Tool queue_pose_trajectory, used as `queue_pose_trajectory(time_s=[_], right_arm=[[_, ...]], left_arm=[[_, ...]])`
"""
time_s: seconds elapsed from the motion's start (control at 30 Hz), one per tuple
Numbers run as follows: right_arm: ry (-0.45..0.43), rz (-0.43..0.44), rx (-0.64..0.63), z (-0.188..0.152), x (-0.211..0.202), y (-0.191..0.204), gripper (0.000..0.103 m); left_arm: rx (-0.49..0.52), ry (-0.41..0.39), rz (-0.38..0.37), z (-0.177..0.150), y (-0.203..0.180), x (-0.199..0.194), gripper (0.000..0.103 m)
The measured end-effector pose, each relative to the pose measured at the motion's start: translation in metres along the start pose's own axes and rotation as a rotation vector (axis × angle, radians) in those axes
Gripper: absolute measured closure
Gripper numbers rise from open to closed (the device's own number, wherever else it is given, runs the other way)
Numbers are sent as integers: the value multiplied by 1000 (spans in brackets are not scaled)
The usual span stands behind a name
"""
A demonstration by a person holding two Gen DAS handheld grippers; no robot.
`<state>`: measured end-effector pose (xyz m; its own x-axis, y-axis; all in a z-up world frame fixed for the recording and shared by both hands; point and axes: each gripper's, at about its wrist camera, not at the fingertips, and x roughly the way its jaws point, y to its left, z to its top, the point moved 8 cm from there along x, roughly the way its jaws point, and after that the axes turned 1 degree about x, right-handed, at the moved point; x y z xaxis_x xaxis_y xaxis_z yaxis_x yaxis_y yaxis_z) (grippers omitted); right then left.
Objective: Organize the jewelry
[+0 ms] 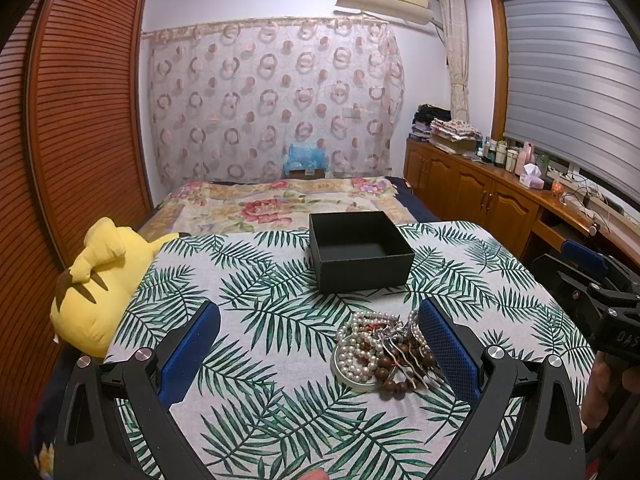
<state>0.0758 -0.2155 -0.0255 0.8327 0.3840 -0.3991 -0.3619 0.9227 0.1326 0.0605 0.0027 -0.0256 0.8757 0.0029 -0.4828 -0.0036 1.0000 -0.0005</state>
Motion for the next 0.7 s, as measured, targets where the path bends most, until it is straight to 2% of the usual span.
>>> queue_pose_trajectory(time_s=[0.33,0.53,0.7], right_arm=[[8,3,-2,0,-2,2,2],[28,37,-33,-5,4,0,3],[65,76,-70,-17,16,1,22]], left_arm=[[2,28,-1,-15,-1,14,7],[-1,61,-5,-19,2,24,7],[6,95,-23,-27,1,33,7]])
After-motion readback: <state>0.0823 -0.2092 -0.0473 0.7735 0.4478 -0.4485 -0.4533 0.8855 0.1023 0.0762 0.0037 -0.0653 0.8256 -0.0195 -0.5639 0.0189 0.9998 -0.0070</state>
